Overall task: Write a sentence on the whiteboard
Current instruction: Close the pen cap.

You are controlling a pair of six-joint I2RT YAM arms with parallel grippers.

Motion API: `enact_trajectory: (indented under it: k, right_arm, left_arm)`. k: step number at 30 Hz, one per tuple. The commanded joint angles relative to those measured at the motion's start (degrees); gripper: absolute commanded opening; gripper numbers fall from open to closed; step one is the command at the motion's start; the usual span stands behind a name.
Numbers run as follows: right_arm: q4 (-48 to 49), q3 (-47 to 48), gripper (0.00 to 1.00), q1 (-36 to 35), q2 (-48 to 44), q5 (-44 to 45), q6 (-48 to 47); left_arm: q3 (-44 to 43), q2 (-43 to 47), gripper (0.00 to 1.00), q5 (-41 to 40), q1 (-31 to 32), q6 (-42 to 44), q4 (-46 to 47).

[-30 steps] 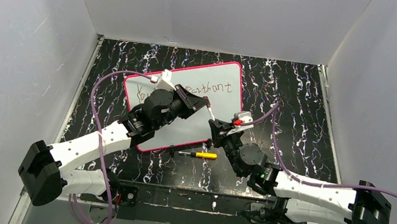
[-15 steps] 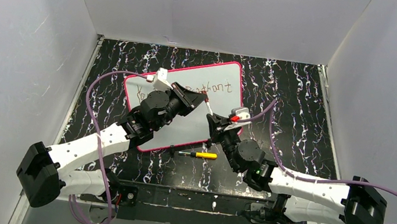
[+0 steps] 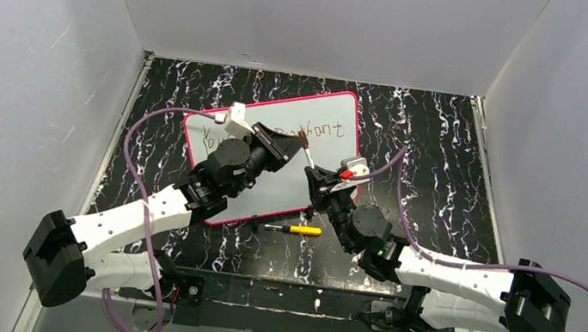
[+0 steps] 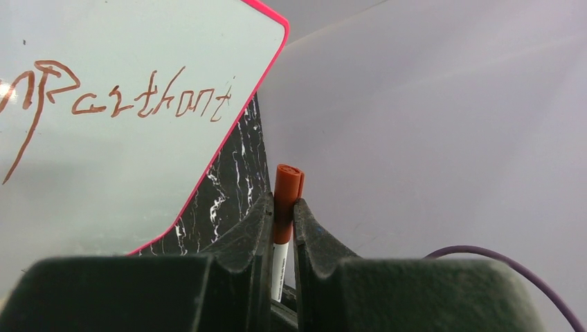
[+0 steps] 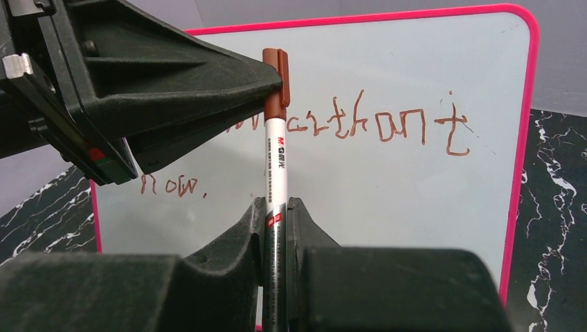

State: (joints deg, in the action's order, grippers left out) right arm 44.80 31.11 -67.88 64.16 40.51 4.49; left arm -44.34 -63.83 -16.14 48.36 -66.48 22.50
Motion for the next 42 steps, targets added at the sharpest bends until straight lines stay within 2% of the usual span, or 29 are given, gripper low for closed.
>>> enact_trajectory:
  k: [1,11,18,20,23,27,31,35,38,42]
  right_arm:
    - [8.79,5.16,0.01,3.19,1.01,3.85,-1.21]
    - [10.4,4.12,0.01,3.45,-0.42,4.29,-1.87]
    - [7.93,1.09,0.01,3.45,-6.37,3.1,-0.12]
    - [5.78,1.05,0.01,3.45,-8.13,3.17,-0.12]
    - [1.96,0.83,0.01,3.45,-10.99,2.3,0.25]
    - [-4.16,0.03,0.01,3.45,-15.95,-0.38,1.71]
    - [-9.58,-0.59,0.01,3.45,-20.84,-8.54,3.9]
    - [-14.47,-0.19,0.01,3.45,-23.97,-16.87,6.4]
    - [-17.97,0.52,0.01,3.45,-25.45,-21.6,8.89]
    - [-19.04,-0.12,0.01,3.44,-27.53,-24.14,11.05]
  left_arm:
    - [1.55,0.59,0.0,16.14,8.01,0.01,-4.06]
    - [3.24,-0.08,0.0,15.34,10.22,-0.63,-4.04]
    - [0.6,3.05,0.02,14.86,8.48,4.91,-7.14]
    - [-0.6,3.42,0.27,17.05,7.01,6.48,-8.19]
    - [-3.13,3.69,0.53,21.52,4.17,9.9,-10.43]
    - [-7.19,5.06,0.76,27.38,-0.07,16.07,-12.44]
    - [-12.33,5.05,0.86,35.83,-3.22,22.31,-13.44]
    - [-18.46,3.74,0.92,39.39,-4.6,27.23,-17.32]
    - [-21.93,2.88,0.93,39.93,-4.96,29.73,-20.05]
    - [-22.38,3.29,0.91,40.27,-5.77,29.04,-19.01]
